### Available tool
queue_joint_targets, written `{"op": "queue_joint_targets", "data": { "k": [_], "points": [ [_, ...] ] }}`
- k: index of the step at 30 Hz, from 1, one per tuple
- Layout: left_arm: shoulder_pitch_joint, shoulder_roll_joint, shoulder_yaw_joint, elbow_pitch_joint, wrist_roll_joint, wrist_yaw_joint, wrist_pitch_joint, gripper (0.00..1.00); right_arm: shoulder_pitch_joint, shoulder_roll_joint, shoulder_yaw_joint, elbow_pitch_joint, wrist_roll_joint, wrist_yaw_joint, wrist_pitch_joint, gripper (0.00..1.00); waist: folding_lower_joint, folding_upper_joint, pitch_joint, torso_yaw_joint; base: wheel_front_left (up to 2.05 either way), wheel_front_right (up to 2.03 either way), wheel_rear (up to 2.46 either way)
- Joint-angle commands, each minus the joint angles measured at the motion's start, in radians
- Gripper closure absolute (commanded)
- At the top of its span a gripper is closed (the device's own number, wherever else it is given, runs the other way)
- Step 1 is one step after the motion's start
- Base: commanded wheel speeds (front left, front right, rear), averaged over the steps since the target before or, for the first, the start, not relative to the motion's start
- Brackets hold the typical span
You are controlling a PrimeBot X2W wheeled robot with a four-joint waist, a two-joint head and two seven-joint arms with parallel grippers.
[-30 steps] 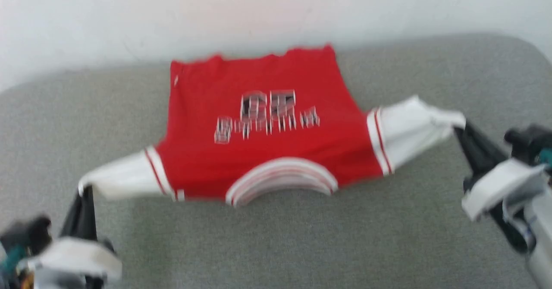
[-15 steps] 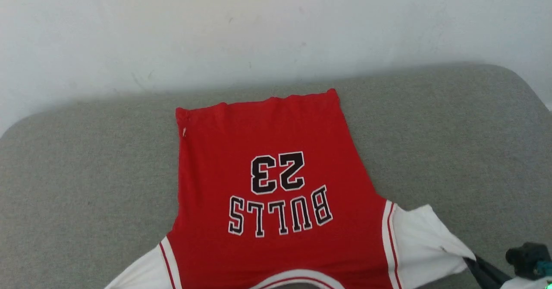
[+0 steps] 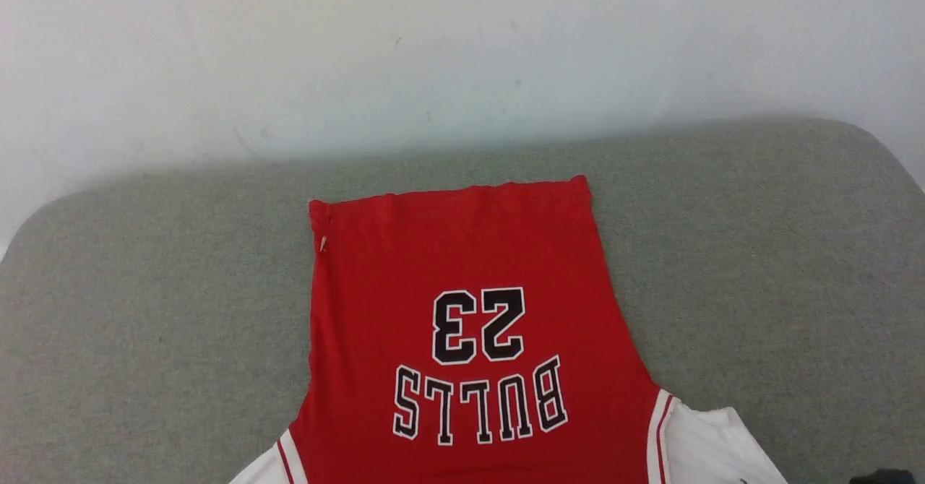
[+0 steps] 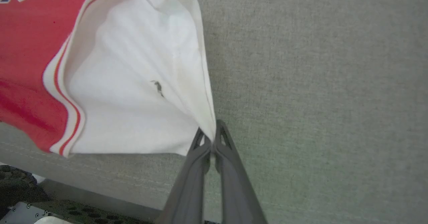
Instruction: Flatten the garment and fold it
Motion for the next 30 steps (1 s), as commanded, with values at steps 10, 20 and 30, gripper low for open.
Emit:
{"op": "queue_joint_targets", "data": {
  "k": [10,20,30],
  "points": [
    [-0.051,-0.014,0.003,-0.085,0.074,-0.019,-0.005,1.0,-0.204,0.007,-0.139,-0.17,-0.049,-0.002,0.015,0.0,0.0,-0.0001,0.014,0.04,0.0,0.0,0.0],
    [-0.144,-0.029,-0.034,-0.2,0.124,-0.013,-0.005,1.0,-0.713,-0.007,-0.161,-0.122,-0.079,-0.002,0.231,0.0,0.0,-0.0001,0.148,0.157,0.0,0.0,0.0],
    [-0.229,-0.048,-0.072,-0.266,0.172,-0.007,-0.005,1.0,-1.109,-0.021,0.047,0.129,0.027,-0.002,0.641,0.0,0.0,-0.0001,0.289,0.262,0.0,0.0,0.0]
  ]
}}
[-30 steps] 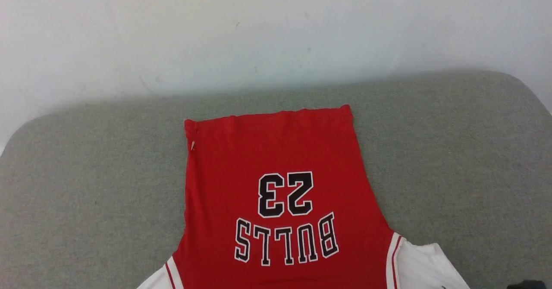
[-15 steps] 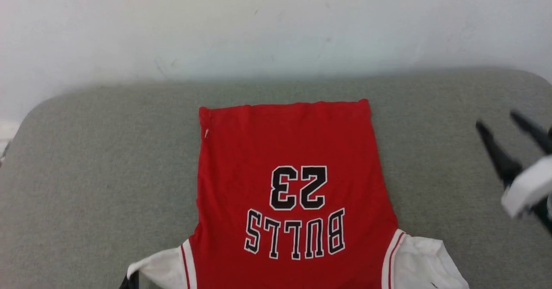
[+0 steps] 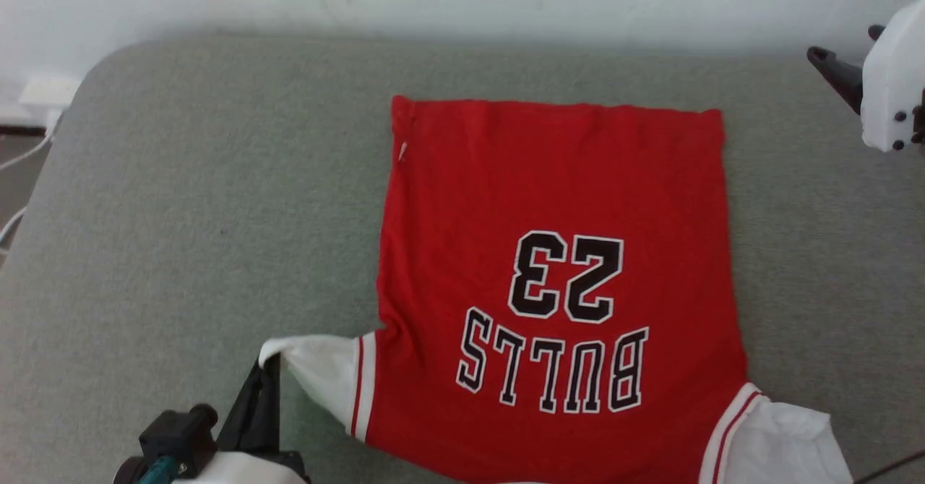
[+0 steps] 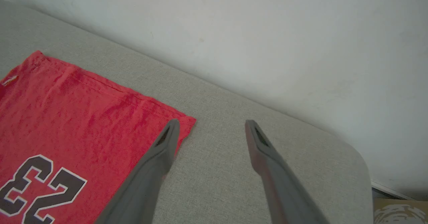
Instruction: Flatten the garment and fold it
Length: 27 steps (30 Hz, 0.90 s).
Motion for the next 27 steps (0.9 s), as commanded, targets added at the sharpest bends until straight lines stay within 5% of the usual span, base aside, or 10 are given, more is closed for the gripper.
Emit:
{"op": "queue_joint_targets", "data": {
  "k": [1,8,24,25,26,27],
  "points": [
    [-0.022,-0.009,-0.003,-0.009,0.011,0.001,-0.004,1.0,-0.019,0.004,0.01,0.02,0.028,-0.001,0.034,0.0,-0.0003,-0.0001,0.095,0.086,0.0,0.0,0.0],
    [-0.09,-0.044,-0.032,-0.049,0.042,-0.003,-0.005,1.0,-0.157,-0.018,0.087,0.159,0.095,-0.001,0.264,0.0,-0.0003,-0.0001,0.21,0.148,0.0,0.0,0.0],
    [-0.168,-0.101,-0.04,-0.051,0.101,-0.027,-0.005,1.0,-0.129,0.03,0.162,0.384,0.082,-0.001,0.252,0.0,-0.0003,-0.0001,0.309,0.19,0.0,0.0,0.0],
    [-0.167,-0.102,-0.037,-0.049,0.102,-0.028,-0.005,1.0,-0.127,0.027,0.171,0.386,0.086,-0.001,0.252,0.81,-0.0003,-0.0001,0.305,0.187,0.0,0.0,0.0],
    [-0.166,-0.103,-0.035,-0.047,0.104,-0.03,-0.005,1.0,-0.126,0.026,0.177,0.388,0.093,-0.001,0.251,1.0,-0.0003,-0.0001,0.3,0.185,0.0,0.0,0.0],
    [-0.164,-0.102,-0.033,-0.044,0.105,-0.031,-0.005,1.0,-0.127,0.023,0.184,0.388,0.099,-0.001,0.25,1.0,-0.0003,-0.0001,0.295,0.182,0.0,0.0,0.0]
  ]
}}
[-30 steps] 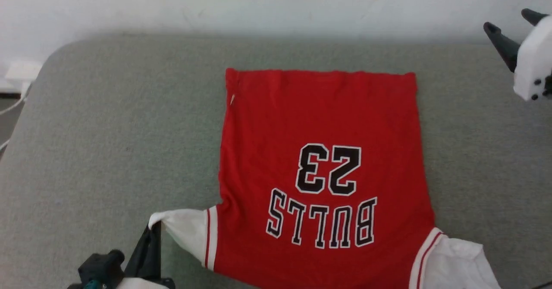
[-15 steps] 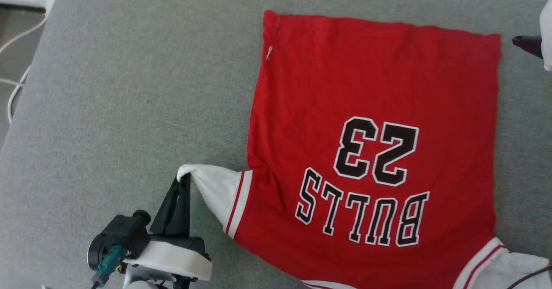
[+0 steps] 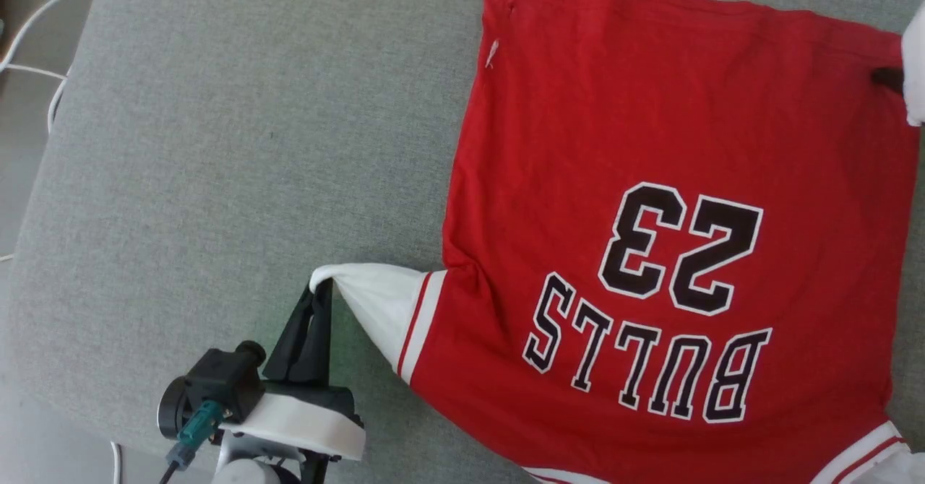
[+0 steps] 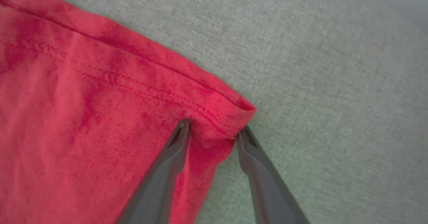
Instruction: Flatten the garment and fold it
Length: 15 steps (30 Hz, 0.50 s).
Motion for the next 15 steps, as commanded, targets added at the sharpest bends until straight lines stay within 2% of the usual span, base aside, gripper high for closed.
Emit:
{"op": "queue_joint_targets", "data": {
  "k": [1,6,10,15],
  "points": [
    [-0.01,-0.005,0.008,0.003,0.008,-0.005,-0.005,1.0,0.076,0.026,0.039,0.04,0.009,-0.001,0.008,1.0,0.0002,0.0,-0.014,-0.009,0.0,0.0,0.0],
    [0.012,-0.001,0.027,0.012,0.008,-0.006,-0.005,1.0,0.049,0.022,0.064,0.029,0.03,-0.001,-0.039,1.0,0.0002,0.0,-0.067,-0.036,0.0,0.0,0.0],
    [0.045,0.008,0.047,0.017,0.004,-0.006,-0.005,1.0,0.03,0.016,0.1,-0.039,0.075,-0.001,-0.104,1.0,0.0002,0.0,-0.13,-0.067,0.0,0.0,0.0],
    [0.091,0.024,0.066,0.026,-0.004,-0.003,-0.005,1.0,0.041,-0.038,0.152,-0.15,0.162,-0.001,-0.152,1.0,0.0002,0.0,-0.215,-0.112,0.0,0.0,0.0]
  ]
}}
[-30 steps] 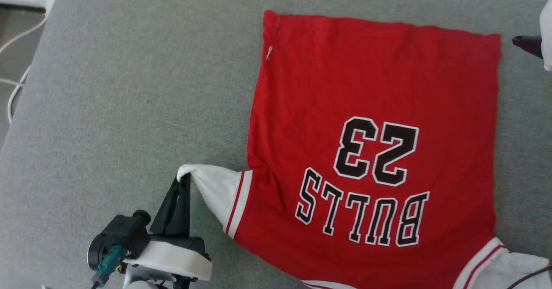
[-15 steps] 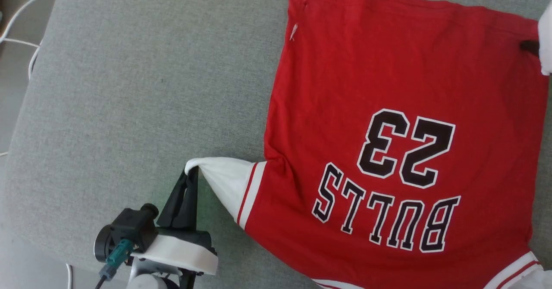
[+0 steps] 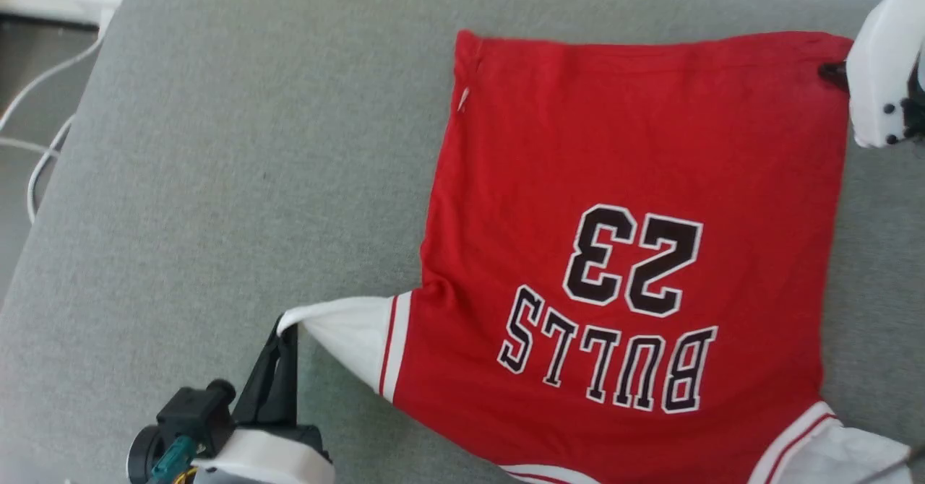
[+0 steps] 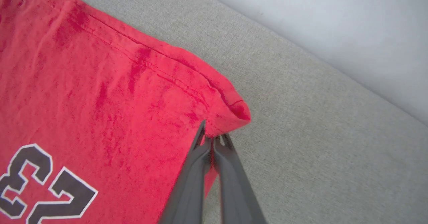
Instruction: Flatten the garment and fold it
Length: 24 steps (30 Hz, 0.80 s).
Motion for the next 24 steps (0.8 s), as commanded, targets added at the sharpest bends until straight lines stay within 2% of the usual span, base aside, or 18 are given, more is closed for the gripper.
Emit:
{"op": "queue_joint_targets", "data": {
  "k": [1,8,16,20,24],
  "points": [
    [0.016,0.01,0.01,0.003,-0.003,0.0,-0.005,1.0,0.02,-0.027,0.017,-0.032,0.019,-0.001,-0.013,1.0,-0.0001,-0.0001,-0.083,-0.062,0.0,0.0,0.0],
    [0.083,0.032,0.033,0.004,-0.022,0.012,0.001,1.0,0.125,-0.215,0.126,-0.275,0.111,-0.001,-0.061,1.0,-0.0001,-0.0001,-0.172,-0.133,0.0,0.0,0.0],
    [0.151,0.047,0.056,-0.004,-0.043,0.027,0.007,1.0,0.395,-0.465,0.186,-0.494,0.216,-0.001,-0.088,1.0,-0.0001,-0.0001,-0.237,-0.201,0.0,0.0,0.0],
    [0.173,0.052,0.061,-0.008,-0.051,0.031,0.009,1.0,0.561,-0.546,0.21,-0.545,0.254,-0.001,-0.104,1.0,-0.0001,-0.0001,-0.247,-0.226,0.0,0.0,0.0],
    [0.182,0.056,0.058,-0.009,-0.055,0.031,0.013,1.0,0.726,-0.578,0.233,-0.56,0.291,-0.001,-0.139,1.0,-0.0001,-0.0001,-0.254,-0.238,0.0,0.0,0.0]
  ]
}}
